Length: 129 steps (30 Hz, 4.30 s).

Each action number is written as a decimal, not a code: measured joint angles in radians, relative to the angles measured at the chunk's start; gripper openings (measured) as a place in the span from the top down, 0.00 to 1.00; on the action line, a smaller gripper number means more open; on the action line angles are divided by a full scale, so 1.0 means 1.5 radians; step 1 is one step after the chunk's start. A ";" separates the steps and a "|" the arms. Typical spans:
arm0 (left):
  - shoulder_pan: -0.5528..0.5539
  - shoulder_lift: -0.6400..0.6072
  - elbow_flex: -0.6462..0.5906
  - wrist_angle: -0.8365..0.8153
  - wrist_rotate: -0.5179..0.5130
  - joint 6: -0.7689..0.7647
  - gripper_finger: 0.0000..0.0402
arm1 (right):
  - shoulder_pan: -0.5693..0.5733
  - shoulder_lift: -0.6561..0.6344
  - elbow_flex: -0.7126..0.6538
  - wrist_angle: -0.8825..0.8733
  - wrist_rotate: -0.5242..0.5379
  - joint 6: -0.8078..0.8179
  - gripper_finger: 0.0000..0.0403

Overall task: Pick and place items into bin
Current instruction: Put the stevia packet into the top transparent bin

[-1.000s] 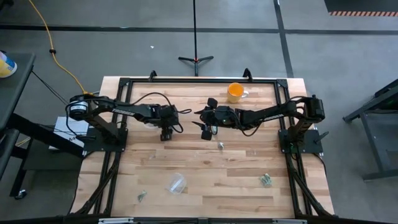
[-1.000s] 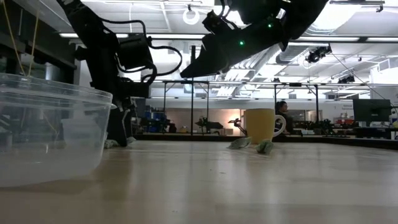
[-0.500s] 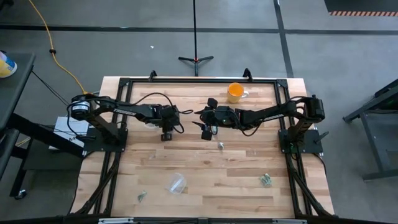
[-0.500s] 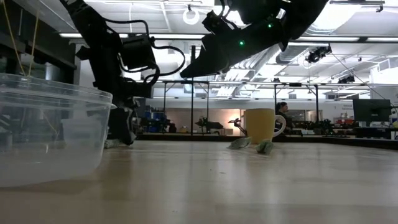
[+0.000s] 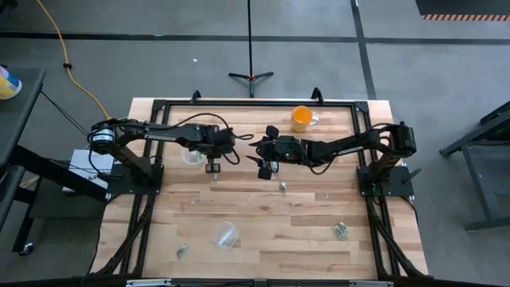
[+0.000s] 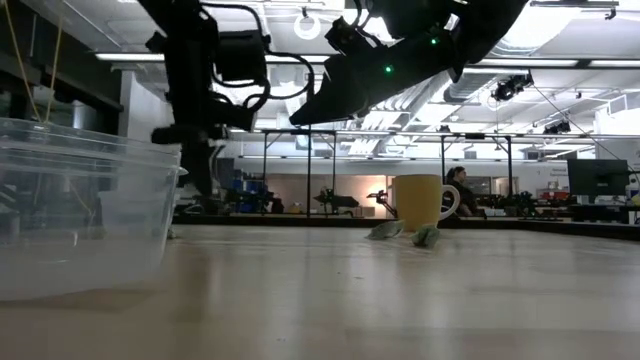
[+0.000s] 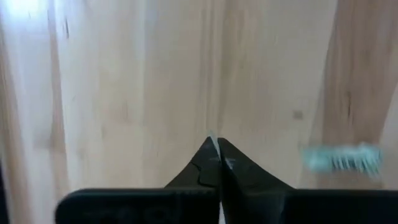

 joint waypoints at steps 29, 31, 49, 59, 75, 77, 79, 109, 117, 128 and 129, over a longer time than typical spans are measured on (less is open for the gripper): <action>0.000 -0.005 0.007 -0.202 -0.083 -0.127 0.30 | -0.003 0.000 0.000 0.000 0.005 0.003 0.52; -0.003 -0.005 0.007 -0.192 -0.083 -0.117 0.25 | -0.003 0.000 0.000 0.000 0.005 0.004 0.52; -0.023 -0.011 0.043 -0.115 0.001 -0.016 0.44 | -0.003 0.000 0.000 0.000 0.035 0.006 0.52; -0.113 -0.011 0.002 -0.040 0.187 0.010 0.45 | -0.003 0.000 0.000 -0.005 0.035 0.006 0.52; -0.135 -0.010 -0.138 0.104 0.125 0.017 0.45 | -0.003 0.000 0.000 -0.005 0.031 0.006 0.52; -0.135 -0.010 -0.154 0.129 0.125 0.041 0.45 | -0.003 0.000 0.000 -0.005 0.032 0.006 0.52; -0.135 -0.011 -0.164 0.150 0.125 0.057 0.45 | -0.003 0.000 0.000 -0.005 0.032 0.006 0.52; -0.135 -0.046 -0.085 0.121 0.011 0.100 0.91 | -0.003 0.000 0.000 -0.005 0.032 0.006 0.52; -0.135 -0.127 -0.043 -0.044 -0.126 0.009 0.93 | -0.003 0.000 0.000 -0.005 0.032 0.006 0.52; -0.072 -0.146 -0.043 -0.168 -0.104 -0.131 0.94 | -0.003 0.000 0.000 -0.005 0.032 0.006 0.52; -0.065 -0.146 -0.043 -0.169 -0.104 -0.137 0.92 | -0.003 0.000 0.000 -0.005 0.032 0.006 0.52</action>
